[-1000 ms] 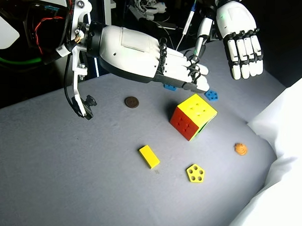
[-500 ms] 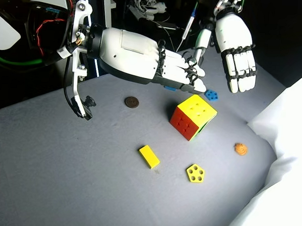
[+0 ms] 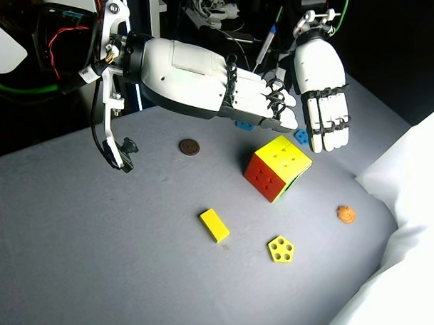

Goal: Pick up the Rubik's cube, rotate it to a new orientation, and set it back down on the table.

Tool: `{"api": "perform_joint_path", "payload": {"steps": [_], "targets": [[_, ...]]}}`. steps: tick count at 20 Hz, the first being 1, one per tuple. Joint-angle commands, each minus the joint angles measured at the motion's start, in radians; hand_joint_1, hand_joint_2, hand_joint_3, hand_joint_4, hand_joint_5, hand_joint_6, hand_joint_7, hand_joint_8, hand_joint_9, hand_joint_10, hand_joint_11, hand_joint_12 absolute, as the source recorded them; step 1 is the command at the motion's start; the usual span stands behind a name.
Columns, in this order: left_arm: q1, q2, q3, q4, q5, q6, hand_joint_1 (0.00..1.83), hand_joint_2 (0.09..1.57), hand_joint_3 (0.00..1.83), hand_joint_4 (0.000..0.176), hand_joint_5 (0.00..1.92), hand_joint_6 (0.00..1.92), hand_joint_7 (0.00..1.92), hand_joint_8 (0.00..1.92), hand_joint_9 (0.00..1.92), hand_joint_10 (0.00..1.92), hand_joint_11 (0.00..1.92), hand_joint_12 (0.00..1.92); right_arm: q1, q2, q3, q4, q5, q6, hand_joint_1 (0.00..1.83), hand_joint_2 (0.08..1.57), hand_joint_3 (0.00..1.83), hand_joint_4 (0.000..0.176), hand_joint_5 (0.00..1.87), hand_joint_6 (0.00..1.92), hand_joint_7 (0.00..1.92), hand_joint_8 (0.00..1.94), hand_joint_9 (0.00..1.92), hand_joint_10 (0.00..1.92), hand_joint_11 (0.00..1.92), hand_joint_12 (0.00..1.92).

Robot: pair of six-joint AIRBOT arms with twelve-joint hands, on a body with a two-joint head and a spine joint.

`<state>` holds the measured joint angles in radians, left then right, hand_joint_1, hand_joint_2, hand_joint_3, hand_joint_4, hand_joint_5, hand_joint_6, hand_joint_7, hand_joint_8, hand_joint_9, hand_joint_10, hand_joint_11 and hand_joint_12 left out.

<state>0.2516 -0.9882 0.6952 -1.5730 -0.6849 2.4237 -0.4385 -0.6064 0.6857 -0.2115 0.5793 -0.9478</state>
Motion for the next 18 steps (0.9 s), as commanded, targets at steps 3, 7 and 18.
{"api": "perform_joint_path", "payload": {"steps": [3,7,18], "targets": [[-0.038,-0.034,0.017,-0.028,-0.087,0.061,1.2,1.03,0.01,0.004,0.0,0.0,0.0,0.0,0.0,0.0,0.02,0.01,0.003,0.004,-0.003,0.016,0.119,-0.001,0.05,1.25,0.0,0.0,0.01,0.0,0.08,0.01,0.04,0.01,0.0,0.0],[-0.046,-0.059,0.023,-0.079,-0.159,0.069,1.16,1.02,0.0,0.007,0.0,0.0,0.0,0.0,0.0,0.0,0.01,0.01,-0.013,0.004,-0.003,0.016,0.153,-0.001,0.07,1.24,0.0,0.0,0.0,0.0,0.06,0.0,0.03,0.0,0.0,0.0],[-0.045,-0.162,0.098,-0.161,-0.238,0.076,1.12,1.04,0.0,0.0,0.0,0.0,0.0,0.0,0.0,0.0,0.0,0.02,0.001,0.007,-0.003,0.015,0.159,-0.009,0.06,1.25,0.0,0.0,0.03,0.01,0.07,0.01,0.05,0.02,0.0,0.0]]}}
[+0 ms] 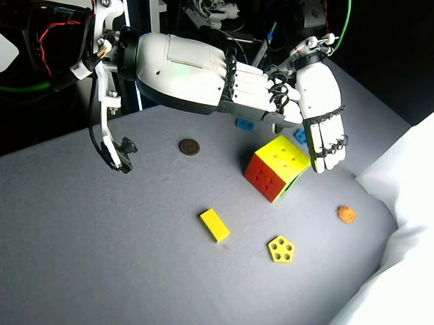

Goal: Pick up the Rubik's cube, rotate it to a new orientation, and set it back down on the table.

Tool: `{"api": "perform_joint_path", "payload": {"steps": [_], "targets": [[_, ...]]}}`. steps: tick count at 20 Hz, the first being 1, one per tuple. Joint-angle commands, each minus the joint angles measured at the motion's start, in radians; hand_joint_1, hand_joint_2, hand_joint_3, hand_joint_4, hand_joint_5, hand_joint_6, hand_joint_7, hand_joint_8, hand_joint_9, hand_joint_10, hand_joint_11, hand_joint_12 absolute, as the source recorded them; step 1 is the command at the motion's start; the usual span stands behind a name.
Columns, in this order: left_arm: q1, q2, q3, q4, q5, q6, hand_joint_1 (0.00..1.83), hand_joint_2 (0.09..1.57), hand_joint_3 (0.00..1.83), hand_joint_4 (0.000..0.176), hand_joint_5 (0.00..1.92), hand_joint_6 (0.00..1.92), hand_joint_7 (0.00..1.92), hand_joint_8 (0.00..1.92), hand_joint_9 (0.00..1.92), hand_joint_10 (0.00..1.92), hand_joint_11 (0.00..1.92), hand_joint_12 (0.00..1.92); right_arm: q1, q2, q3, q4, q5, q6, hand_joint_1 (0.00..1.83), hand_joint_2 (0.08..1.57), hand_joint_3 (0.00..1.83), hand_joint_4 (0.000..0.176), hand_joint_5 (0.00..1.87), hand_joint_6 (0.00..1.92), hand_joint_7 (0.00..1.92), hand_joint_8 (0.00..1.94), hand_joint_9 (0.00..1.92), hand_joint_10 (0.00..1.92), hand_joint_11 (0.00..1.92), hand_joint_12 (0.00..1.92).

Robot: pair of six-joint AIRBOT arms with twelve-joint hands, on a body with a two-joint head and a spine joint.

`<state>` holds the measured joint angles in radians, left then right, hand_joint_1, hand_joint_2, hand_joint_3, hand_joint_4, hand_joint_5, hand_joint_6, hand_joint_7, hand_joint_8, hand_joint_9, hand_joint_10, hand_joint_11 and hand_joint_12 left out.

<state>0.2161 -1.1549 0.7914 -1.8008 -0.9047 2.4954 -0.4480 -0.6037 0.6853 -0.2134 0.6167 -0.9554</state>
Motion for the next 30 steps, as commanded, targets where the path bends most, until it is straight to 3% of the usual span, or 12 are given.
{"api": "perform_joint_path", "payload": {"steps": [1,3,4,8,13,14,16,18,19,20,23,30], "targets": [[-0.009,0.0,0.006,0.062,-0.021,0.005,1.22,1.04,0.0,0.0,0.0,0.0,0.0,0.0,0.0,0.0,0.0,0.02,0.011,0.004,-0.003,0.017,0.121,-0.002,0.07,1.25,0.0,0.0,0.03,0.01,0.08,0.01,0.04,0.01,0.0,0.0],[-0.008,-0.013,0.016,0.056,-0.032,0.005,1.28,1.05,0.0,0.0,0.0,0.0,0.0,0.0,0.0,0.0,0.02,0.04,0.011,0.004,-0.004,0.017,0.121,-0.008,0.08,1.26,0.0,0.0,0.02,0.0,0.07,0.01,0.03,0.01,0.0,0.0],[-0.007,-0.02,0.023,0.055,-0.034,0.005,1.26,1.05,0.0,0.001,0.0,0.0,0.0,0.0,0.0,0.0,0.0,0.15,0.011,0.003,-0.005,0.017,0.114,-0.012,0.06,1.26,0.0,0.0,0.02,0.0,0.06,0.0,0.02,0.0,0.0,0.0],[-0.005,-0.038,0.043,0.043,-0.034,0.005,1.21,1.05,0.0,0.0,0.0,0.0,0.0,0.0,0.0,0.0,0.0,0.18,0.011,0.003,-0.005,0.016,0.111,-0.013,0.04,1.25,0.0,0.0,0.0,0.0,0.04,0.0,0.03,0.0,0.0,0.0],[-0.005,-0.068,0.07,0.027,-0.034,0.001,1.34,1.07,0.0,0.005,0.0,0.0,0.02,0.0,0.05,0.01,0.0,0.21,0.011,0.003,-0.005,0.016,0.111,-0.015,0.12,1.23,0.0,0.0,0.08,0.03,0.12,0.02,0.07,0.01,0.0,0.0],[-0.005,-0.076,0.076,0.027,-0.034,-0.003,1.33,1.05,0.0,0.003,0.0,0.0,0.02,0.0,0.05,0.01,0.0,0.19,0.011,0.003,-0.005,0.016,0.111,-0.015,0.12,1.23,0.0,0.0,0.08,0.03,0.12,0.01,0.07,0.01,0.0,0.0],[-0.005,-0.091,0.086,0.023,-0.035,-0.006,1.14,1.09,0.01,0.0,0.0,0.0,0.0,0.0,0.0,0.0,0.0,0.19,0.011,0.003,-0.005,0.016,0.111,-0.015,0.03,1.23,0.0,0.0,0.03,0.0,0.09,0.0,0.08,0.02,0.01,0.01],[-0.003,-0.101,0.092,0.018,-0.035,-0.009,1.27,1.1,0.0,0.0,0.0,0.0,0.0,0.0,0.0,0.0,0.0,0.27,0.011,0.003,-0.005,0.016,0.111,-0.015,0.11,1.22,0.0,0.0,0.07,0.02,0.1,0.0,0.06,0.01,0.0,0.0],[-0.002,-0.103,0.093,0.018,-0.035,-0.01,1.29,1.09,0.0,0.0,0.0,0.0,0.0,0.0,0.0,0.0,0.0,0.24,0.011,0.003,-0.005,0.016,0.111,-0.015,0.18,1.21,0.0,0.0,0.1,0.03,0.1,0.0,0.08,0.01,0.0,0.0],[-0.001,-0.104,0.092,0.013,-0.036,-0.01,1.21,1.06,0.0,0.0,0.0,0.0,0.0,0.0,0.0,0.0,0.0,0.17,0.011,0.003,-0.005,0.016,0.111,-0.015,0.2,1.2,0.0,0.0,0.11,0.03,0.11,0.01,0.09,0.02,0.02,0.01],[0.001,-0.103,0.088,0.012,-0.041,-0.01,1.13,1.04,0.0,0.0,0.0,0.0,0.0,0.0,0.0,0.0,0.0,0.01,0.011,0.003,-0.005,0.016,0.111,-0.015,0.08,1.22,0.0,0.0,0.05,0.0,0.07,0.0,0.05,0.01,0.0,0.0],[-0.019,-0.104,0.086,-0.008,-0.081,-0.009,1.1,1.06,0.01,0.0,0.0,0.0,0.0,0.0,0.0,0.0,0.0,0.0,0.012,0.003,-0.005,0.016,0.111,-0.015,0.07,1.23,0.0,0.0,0.02,0.0,0.04,0.0,0.02,0.0,0.0,0.0]]}}
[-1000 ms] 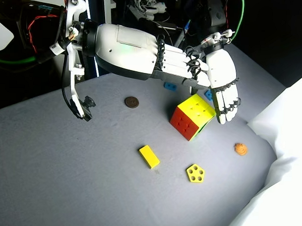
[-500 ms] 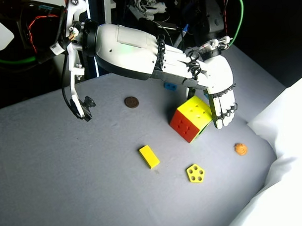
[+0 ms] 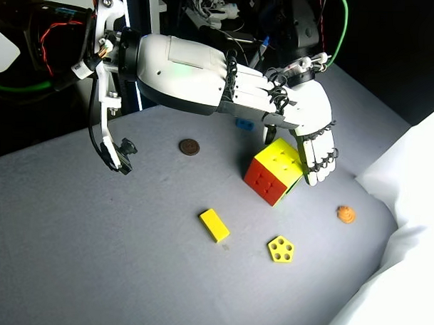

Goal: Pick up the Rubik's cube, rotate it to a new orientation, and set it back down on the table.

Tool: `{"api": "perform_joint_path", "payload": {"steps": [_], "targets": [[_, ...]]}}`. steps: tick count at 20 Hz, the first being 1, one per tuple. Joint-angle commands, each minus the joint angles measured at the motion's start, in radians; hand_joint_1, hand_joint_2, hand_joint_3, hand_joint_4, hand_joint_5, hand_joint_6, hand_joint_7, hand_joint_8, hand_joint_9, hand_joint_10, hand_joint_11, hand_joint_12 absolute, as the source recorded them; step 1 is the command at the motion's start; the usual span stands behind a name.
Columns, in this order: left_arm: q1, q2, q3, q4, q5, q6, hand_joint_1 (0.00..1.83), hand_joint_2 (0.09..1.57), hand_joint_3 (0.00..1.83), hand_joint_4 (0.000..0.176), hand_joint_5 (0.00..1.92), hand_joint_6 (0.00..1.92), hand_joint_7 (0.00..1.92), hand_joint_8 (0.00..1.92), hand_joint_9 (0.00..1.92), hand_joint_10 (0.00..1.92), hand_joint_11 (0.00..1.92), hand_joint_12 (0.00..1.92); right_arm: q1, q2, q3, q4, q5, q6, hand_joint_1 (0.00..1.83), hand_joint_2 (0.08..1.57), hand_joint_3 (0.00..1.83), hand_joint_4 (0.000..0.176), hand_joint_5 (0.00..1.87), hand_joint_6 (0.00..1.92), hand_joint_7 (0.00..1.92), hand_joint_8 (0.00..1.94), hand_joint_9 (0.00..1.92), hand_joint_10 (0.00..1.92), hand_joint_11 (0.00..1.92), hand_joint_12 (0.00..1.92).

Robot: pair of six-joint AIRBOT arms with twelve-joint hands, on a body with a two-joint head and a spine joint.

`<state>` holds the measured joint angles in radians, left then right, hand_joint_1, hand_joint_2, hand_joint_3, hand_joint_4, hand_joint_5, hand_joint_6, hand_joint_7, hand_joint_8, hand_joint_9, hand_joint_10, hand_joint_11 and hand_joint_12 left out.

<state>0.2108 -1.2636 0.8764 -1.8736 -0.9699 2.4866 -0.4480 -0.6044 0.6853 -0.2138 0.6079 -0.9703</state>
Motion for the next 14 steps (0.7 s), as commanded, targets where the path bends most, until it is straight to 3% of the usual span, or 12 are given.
{"api": "perform_joint_path", "payload": {"steps": [1,4,6,14], "targets": [[-0.015,0.005,0.002,0.059,-0.015,0.0,1.11,1.05,0.0,0.0,0.0,0.0,0.0,0.0,0.0,0.0,0.0,0.0,0.012,0.004,-0.005,0.016,0.12,0.0,0.04,1.24,0.0,0.0,0.0,0.0,0.02,0.0,0.01,0.0,0.0,0.0],[-0.021,0.002,0.005,0.043,-0.015,0.001,1.05,1.03,0.0,0.009,0.0,0.0,0.0,0.0,0.0,0.0,0.0,0.0,0.012,0.004,-0.005,0.016,0.12,0.0,0.06,1.24,0.0,0.0,0.01,0.0,0.03,0.0,0.02,0.01,0.0,0.0],[-0.027,-0.006,0.012,0.039,-0.02,0.003,1.07,1.02,0.0,0.0,0.0,0.0,0.0,0.0,0.0,0.0,0.0,0.0,0.012,0.004,-0.005,0.016,0.12,0.0,0.07,1.23,0.0,0.0,0.02,0.01,0.03,0.0,0.02,0.0,0.0,0.0],[-0.017,-0.029,0.032,0.04,-0.019,0.002,1.11,1.05,0.01,0.0,0.0,0.0,0.0,0.0,0.0,0.0,0.0,0.0,0.013,0.004,-0.005,0.016,0.12,-0.001,0.02,1.24,0.0,0.0,0.01,0.0,0.06,0.01,0.02,0.01,0.0,0.0]]}}
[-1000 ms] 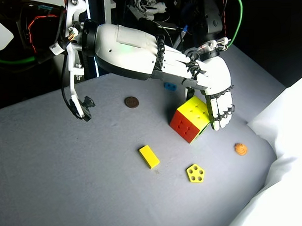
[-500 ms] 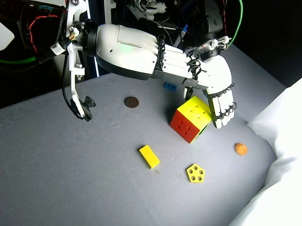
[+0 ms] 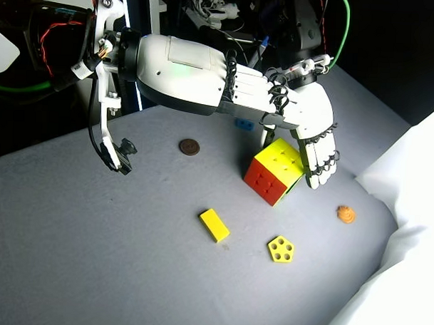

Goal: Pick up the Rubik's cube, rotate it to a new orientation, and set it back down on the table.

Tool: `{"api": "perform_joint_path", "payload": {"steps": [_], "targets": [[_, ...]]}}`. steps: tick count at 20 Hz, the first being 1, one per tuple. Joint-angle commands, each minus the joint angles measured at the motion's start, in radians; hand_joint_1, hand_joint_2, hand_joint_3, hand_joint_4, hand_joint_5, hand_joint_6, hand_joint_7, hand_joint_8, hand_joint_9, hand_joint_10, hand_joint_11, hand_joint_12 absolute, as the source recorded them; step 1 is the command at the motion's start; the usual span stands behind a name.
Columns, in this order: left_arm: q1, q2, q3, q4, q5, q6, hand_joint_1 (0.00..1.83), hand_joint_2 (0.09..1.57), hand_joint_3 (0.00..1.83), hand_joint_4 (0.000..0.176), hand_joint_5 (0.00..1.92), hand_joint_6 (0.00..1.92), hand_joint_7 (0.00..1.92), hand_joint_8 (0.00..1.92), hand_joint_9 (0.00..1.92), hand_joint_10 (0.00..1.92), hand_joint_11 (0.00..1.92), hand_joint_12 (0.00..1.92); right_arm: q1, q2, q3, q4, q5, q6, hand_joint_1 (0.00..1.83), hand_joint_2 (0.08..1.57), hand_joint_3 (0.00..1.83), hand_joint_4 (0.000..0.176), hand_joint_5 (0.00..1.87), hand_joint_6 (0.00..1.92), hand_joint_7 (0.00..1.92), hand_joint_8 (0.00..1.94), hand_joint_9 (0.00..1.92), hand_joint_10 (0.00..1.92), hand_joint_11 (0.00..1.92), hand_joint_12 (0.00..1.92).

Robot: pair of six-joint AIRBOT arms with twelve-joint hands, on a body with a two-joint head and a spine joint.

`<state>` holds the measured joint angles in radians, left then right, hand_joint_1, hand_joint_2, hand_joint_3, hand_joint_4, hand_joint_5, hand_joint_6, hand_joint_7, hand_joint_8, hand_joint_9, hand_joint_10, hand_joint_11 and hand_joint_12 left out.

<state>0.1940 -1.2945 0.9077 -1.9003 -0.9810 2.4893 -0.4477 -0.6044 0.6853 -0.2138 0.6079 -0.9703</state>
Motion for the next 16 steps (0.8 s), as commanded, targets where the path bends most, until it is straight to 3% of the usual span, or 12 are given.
{"api": "perform_joint_path", "payload": {"steps": [1,10,16], "targets": [[0.004,0.002,0.001,0.067,-0.008,0.0,1.14,1.06,0.01,0.0,0.0,0.0,0.0,0.0,0.0,0.0,0.0,0.0,0.012,0.004,-0.005,0.016,0.12,-0.001,0.05,1.24,0.0,0.0,0.0,0.0,0.03,0.0,0.0,0.0,0.0,0.0],[0.03,-0.033,0.032,0.084,-0.006,-0.026,1.03,1.04,0.0,0.0,0.0,0.0,0.0,0.0,0.0,0.0,0.0,0.0,0.013,0.004,-0.005,0.016,0.118,-0.001,0.07,1.24,0.0,0.0,0.02,0.01,0.05,0.01,0.03,0.01,0.0,0.0],[0.029,-0.048,0.055,0.077,-0.006,-0.029,1.1,1.03,0.0,0.006,0.0,0.0,0.0,0.0,0.0,0.0,0.0,0.0,0.013,0.004,-0.005,0.013,0.118,-0.003,0.04,1.25,0.0,0.0,0.0,0.0,0.03,0.0,0.02,0.0,0.0,0.0]]}}
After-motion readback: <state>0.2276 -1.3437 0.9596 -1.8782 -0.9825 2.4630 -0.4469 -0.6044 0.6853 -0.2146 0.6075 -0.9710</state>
